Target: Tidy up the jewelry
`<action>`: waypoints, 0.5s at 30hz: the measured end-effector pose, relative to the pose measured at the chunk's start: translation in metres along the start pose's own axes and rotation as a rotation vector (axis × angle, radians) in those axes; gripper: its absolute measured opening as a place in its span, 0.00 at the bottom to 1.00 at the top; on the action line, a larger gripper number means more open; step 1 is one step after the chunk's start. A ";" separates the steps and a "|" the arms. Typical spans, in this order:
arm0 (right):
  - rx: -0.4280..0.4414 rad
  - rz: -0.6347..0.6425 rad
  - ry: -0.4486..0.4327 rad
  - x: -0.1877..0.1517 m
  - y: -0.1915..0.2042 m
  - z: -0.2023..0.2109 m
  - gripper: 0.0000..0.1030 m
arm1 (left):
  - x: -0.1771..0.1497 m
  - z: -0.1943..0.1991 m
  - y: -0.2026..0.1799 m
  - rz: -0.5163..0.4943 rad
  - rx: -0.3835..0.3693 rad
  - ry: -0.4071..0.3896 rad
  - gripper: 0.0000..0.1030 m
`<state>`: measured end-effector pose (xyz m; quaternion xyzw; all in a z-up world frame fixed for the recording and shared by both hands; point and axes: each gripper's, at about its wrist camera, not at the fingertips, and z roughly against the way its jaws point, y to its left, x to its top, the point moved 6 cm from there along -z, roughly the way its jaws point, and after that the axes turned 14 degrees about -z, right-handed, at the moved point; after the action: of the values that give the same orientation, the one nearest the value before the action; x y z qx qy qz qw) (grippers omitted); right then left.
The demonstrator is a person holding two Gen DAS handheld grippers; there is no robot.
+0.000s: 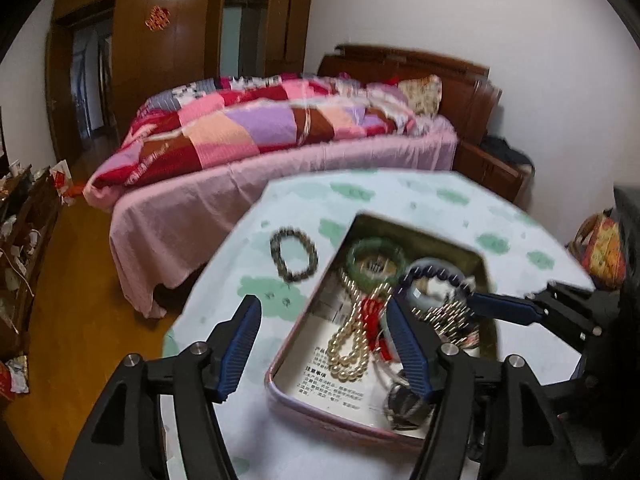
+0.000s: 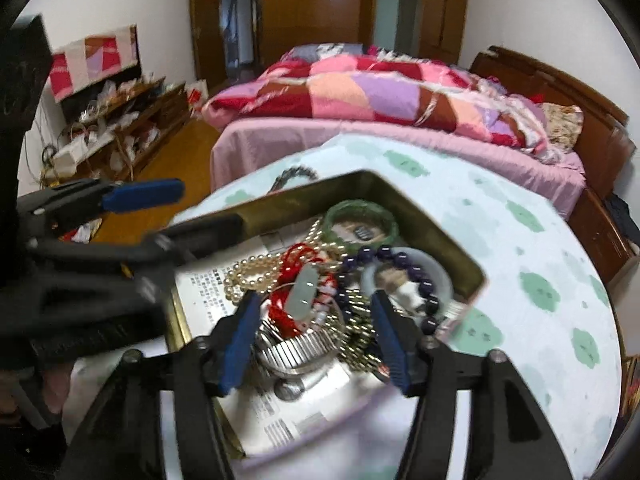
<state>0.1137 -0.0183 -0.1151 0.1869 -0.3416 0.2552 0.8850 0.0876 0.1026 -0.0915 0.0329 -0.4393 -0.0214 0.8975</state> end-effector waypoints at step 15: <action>-0.059 -0.133 -0.177 -0.001 -0.041 0.075 0.84 | 0.028 0.050 -0.024 -0.080 0.043 -0.100 0.72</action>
<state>0.0985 -0.0893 -0.0695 0.2049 -0.4128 0.1684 0.8714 0.0648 0.0748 -0.0410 0.0684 -0.4821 -0.0494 0.8721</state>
